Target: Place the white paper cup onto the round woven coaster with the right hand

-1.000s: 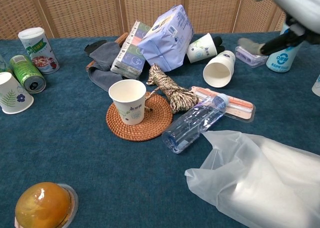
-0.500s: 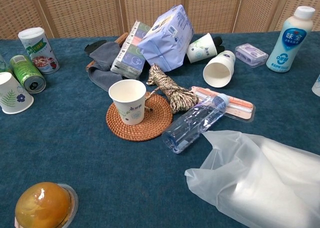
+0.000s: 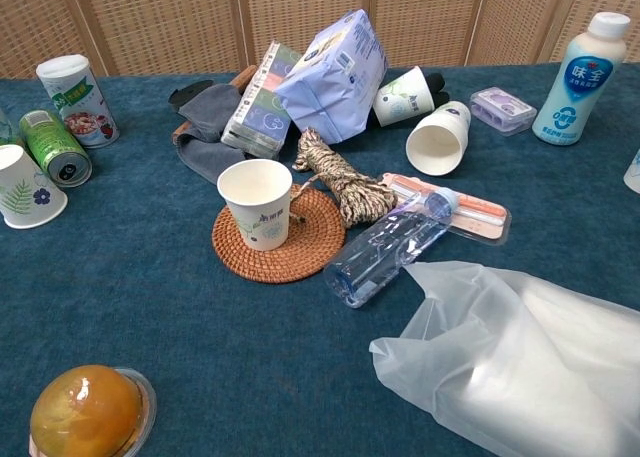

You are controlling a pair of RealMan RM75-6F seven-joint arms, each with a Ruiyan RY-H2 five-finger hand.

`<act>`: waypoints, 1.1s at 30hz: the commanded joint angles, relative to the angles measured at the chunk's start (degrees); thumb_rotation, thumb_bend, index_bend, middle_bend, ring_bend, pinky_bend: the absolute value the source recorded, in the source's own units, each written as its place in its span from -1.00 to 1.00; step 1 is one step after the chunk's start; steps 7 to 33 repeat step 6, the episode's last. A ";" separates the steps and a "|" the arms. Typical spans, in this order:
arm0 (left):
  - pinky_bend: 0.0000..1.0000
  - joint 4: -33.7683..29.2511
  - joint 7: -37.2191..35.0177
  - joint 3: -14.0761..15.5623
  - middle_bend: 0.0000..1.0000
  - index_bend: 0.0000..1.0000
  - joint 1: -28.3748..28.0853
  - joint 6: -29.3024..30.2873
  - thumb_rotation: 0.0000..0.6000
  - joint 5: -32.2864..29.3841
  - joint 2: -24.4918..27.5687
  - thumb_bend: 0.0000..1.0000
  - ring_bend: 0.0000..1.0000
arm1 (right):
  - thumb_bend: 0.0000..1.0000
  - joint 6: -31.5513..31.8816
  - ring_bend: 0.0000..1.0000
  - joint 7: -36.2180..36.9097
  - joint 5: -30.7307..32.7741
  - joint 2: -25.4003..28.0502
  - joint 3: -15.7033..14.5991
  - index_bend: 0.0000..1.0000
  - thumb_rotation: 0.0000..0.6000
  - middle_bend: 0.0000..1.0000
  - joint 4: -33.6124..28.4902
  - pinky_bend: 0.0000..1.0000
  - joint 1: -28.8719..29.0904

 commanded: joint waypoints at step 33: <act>-1.00 0.17 1.42 0.27 -1.00 -1.00 -0.12 -0.64 1.00 -0.17 -0.70 -0.30 -1.00 | -0.33 -1.44 -1.00 0.09 1.32 2.19 1.18 -0.94 1.00 -0.99 -3.54 -0.45 -0.76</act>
